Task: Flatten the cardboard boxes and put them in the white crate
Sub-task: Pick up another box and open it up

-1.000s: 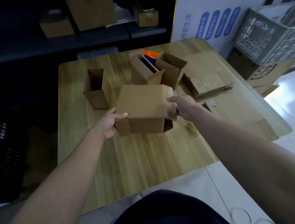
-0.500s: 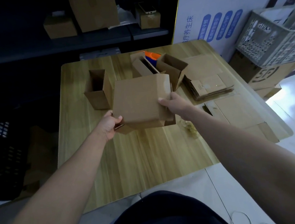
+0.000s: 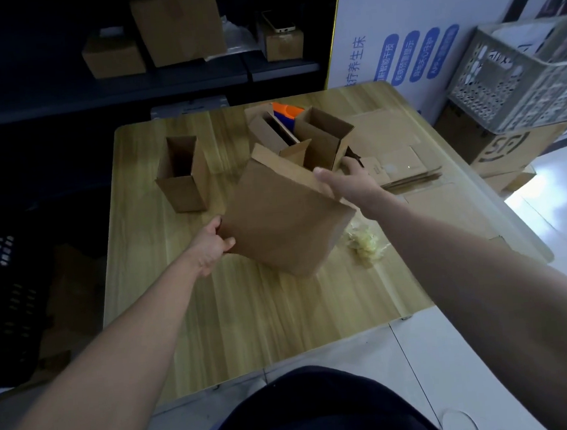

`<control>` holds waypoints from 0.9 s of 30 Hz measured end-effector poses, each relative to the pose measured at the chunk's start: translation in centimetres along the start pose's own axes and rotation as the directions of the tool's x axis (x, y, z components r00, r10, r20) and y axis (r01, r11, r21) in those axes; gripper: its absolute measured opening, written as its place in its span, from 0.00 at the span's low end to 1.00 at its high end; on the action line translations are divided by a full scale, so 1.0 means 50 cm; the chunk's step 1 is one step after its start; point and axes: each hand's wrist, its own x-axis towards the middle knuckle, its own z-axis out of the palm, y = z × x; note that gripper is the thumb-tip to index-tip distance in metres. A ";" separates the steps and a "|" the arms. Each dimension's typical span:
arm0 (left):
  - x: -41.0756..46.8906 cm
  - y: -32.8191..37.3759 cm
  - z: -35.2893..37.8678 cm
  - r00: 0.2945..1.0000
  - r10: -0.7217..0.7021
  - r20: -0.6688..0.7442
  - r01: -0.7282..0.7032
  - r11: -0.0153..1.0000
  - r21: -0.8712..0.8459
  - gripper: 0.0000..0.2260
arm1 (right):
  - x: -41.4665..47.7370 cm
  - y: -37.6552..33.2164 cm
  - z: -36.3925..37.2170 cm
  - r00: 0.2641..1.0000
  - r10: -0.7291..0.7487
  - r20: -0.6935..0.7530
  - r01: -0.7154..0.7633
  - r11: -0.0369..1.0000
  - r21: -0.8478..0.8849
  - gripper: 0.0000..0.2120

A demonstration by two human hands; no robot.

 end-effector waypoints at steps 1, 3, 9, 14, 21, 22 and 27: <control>-0.003 0.003 0.003 1.000 0.017 0.018 -0.018 0.999 0.031 0.20 | 0.003 -0.002 -0.003 0.999 -0.021 0.045 0.026 0.993 -0.114 0.45; -0.008 0.010 0.006 0.998 0.045 0.052 -0.049 0.995 0.089 0.18 | 0.007 -0.005 -0.010 0.983 -0.003 0.184 0.038 0.981 -0.191 0.47; -0.008 0.024 0.003 0.993 0.112 -0.022 -0.109 0.987 0.118 0.14 | 0.006 -0.016 -0.007 0.864 0.074 0.498 0.088 0.952 -0.294 0.65; -0.007 0.037 0.013 1.000 0.026 0.007 -0.027 0.993 0.114 0.22 | 0.009 0.000 0.023 0.927 0.005 0.374 0.163 0.896 -0.414 0.60; 0.012 0.031 0.015 0.990 0.079 -0.118 -0.078 0.997 0.010 0.26 | 0.010 0.003 0.017 0.927 0.020 0.375 0.100 0.949 -0.298 0.55; 0.015 0.032 0.017 0.989 0.082 -0.120 -0.082 0.997 0.010 0.26 | 0.011 0.000 0.019 0.922 0.031 0.386 0.090 0.952 -0.293 0.56; 0.027 0.037 0.042 0.981 0.130 -0.141 -0.114 0.986 0.118 0.32 | 0.012 -0.009 0.043 0.920 0.048 0.389 0.089 0.941 -0.327 0.64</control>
